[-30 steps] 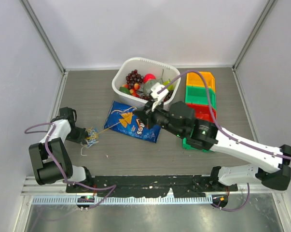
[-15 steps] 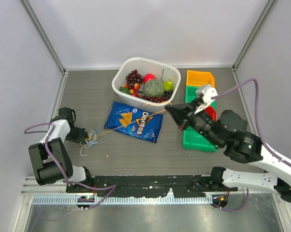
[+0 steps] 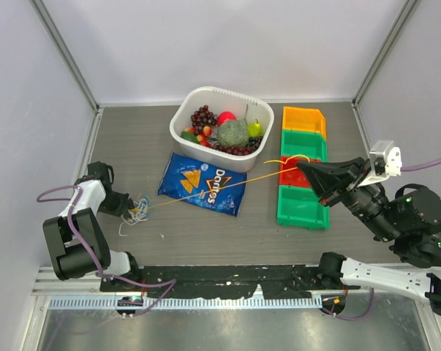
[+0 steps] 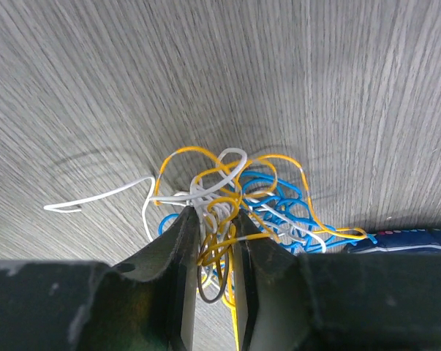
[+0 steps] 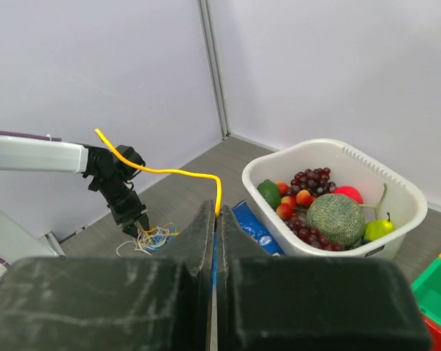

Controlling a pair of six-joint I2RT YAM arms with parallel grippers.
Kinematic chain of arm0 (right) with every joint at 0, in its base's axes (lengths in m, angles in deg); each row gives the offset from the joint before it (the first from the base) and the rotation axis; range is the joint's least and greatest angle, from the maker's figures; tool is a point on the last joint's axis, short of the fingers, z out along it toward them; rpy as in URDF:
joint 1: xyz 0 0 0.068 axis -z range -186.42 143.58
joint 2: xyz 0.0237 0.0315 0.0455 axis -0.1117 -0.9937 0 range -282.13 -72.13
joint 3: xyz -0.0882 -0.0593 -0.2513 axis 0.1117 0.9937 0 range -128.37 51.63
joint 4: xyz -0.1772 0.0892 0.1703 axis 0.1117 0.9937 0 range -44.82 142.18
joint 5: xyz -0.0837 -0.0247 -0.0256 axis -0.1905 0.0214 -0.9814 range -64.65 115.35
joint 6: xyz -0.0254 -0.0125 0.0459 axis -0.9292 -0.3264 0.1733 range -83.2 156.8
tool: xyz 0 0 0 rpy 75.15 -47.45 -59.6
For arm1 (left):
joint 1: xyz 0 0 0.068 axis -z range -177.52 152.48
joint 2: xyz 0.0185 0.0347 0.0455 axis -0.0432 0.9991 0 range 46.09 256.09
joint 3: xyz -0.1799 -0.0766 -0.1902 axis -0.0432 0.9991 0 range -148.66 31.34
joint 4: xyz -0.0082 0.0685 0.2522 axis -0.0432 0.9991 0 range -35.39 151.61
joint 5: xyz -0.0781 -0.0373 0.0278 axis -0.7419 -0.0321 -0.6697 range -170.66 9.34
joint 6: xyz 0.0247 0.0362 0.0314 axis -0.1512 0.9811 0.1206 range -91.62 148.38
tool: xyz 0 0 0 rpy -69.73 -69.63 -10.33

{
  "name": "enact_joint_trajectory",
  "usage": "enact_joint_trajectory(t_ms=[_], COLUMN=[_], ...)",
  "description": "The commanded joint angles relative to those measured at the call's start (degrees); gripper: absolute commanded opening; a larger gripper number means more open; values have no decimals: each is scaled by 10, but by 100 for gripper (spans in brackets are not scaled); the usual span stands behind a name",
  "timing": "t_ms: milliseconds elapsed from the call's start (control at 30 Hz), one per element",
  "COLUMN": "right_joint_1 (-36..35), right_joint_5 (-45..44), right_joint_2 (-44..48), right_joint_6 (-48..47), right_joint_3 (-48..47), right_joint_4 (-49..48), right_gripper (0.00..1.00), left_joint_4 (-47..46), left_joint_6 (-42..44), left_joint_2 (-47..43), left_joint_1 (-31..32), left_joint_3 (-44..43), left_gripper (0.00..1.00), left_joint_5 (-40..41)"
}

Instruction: Untangle the cables

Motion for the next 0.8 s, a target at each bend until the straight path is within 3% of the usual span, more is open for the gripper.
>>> enact_joint_trajectory(t_ms=[0, 200, 333, 400, 500, 533, 633, 700, 767], right_joint_1=[2, 2, 2, 2, 2, 1, 2, 2, 3], right_joint_5=[-33, -20, -12, -13, -30, -34, -72, -92, -96], right_joint_2=[41, 49, 59, 51, 19, 12, -20, -36, -49], right_joint_6=[-44, -59, -57, -52, -40, -39, -38, -40, -41], right_joint_3=[-84, -128, -108, -90, -66, -62, -44, -41, -45], right_joint_4=[-86, -87, -116, -125, -125, -125, -124, -124, -119], right_gripper=[1, 1, 1, 1, 1, 1, 1, 1, 1], left_joint_4=[-22, -25, -38, -59, -136, -139, -144, -129, -103], left_joint_6=[12, 10, 24, 48, 99, 99, 103, 116, 132], left_joint_2=[8, 9, 4, -4, -22, -35, -81, -99, -102], left_joint_1=[-18, -21, -21, -21, -21, -19, -18, -17, -17], left_joint_3=[-17, -20, -19, -20, -6, -3, 8, 2, -16], left_gripper=[28, 38, 46, 50, 54, 55, 64, 79, 82], left_joint_5=[66, 63, 45, 0, -159, -169, -155, -135, -135])
